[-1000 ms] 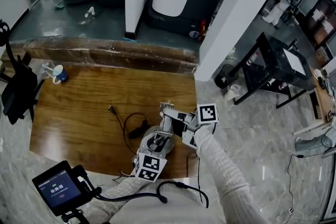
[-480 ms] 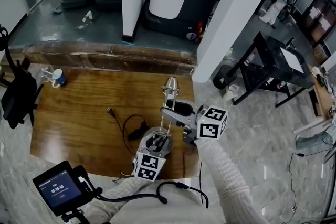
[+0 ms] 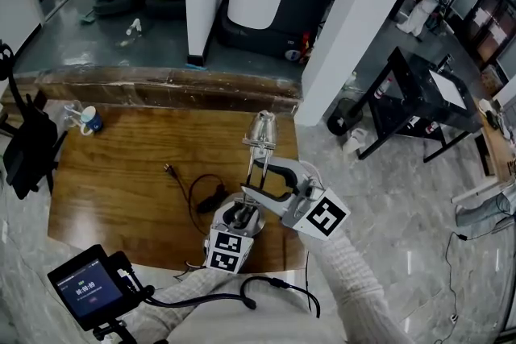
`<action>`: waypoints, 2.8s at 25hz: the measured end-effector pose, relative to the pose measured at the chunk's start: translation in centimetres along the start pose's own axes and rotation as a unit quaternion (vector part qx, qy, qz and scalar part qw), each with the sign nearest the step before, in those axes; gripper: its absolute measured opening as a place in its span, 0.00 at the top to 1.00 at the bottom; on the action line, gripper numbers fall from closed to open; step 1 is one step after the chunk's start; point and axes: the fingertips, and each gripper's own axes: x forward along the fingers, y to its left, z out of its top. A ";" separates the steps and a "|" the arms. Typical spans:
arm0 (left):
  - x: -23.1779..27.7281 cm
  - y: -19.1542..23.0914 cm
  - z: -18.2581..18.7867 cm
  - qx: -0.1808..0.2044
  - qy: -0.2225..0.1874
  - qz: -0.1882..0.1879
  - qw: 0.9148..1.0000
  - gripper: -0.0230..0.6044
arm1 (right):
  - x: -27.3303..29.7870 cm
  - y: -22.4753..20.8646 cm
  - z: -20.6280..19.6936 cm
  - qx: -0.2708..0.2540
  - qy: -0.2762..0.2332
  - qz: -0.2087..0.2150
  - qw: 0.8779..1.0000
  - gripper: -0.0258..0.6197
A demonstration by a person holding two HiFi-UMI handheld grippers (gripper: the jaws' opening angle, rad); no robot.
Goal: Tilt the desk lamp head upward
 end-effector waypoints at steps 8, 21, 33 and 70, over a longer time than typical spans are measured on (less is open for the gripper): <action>0.3 0.0 -0.1 -0.008 0.000 0.000 1.000 0.70 | -0.6 0.8 0.0 -0.046 -0.008 -0.016 0.999 0.67; 0.3 0.0 -0.2 -0.014 0.005 -0.005 1.000 0.70 | -0.5 0.8 0.4 -0.030 -0.016 -0.009 0.999 0.68; 0.3 0.0 -0.2 -0.013 0.006 -0.007 1.000 0.70 | -0.6 0.7 0.0 0.062 -0.016 0.000 0.998 0.53; -14.1 -3.8 2.6 0.000 -0.087 0.036 0.996 0.95 | -10.5 13.1 -6.4 0.209 0.205 -0.386 0.875 0.96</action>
